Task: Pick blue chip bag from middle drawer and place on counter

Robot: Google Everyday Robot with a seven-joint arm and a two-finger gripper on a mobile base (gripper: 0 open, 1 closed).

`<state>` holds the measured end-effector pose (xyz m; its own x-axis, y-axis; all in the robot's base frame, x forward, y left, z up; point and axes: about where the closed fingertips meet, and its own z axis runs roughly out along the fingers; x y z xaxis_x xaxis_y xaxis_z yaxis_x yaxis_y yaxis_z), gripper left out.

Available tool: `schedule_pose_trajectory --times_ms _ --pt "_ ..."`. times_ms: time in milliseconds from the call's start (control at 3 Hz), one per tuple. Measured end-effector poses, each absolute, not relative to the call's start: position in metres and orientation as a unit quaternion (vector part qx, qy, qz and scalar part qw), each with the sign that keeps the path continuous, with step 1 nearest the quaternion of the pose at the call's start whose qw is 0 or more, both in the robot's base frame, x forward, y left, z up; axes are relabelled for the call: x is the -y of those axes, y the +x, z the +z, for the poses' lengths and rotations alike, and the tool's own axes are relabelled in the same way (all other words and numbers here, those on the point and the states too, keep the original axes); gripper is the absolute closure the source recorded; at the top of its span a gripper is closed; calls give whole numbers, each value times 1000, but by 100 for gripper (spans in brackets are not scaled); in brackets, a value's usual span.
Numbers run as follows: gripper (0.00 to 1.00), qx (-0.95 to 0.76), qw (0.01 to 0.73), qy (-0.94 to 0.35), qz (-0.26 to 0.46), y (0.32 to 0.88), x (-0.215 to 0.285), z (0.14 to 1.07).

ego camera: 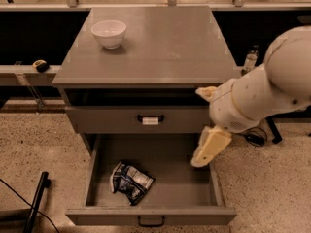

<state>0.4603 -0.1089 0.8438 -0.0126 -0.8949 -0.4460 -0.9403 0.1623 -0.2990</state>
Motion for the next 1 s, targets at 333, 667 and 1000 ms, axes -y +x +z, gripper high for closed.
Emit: schedule_pose_trajectory --times_ms 333,667,1000 --pt "0 -677 327 -649 120 459 40 798" --pt "0 -643 397 -630 176 472 7 786" --pt "0 -619 409 -645 181 471 4 780"
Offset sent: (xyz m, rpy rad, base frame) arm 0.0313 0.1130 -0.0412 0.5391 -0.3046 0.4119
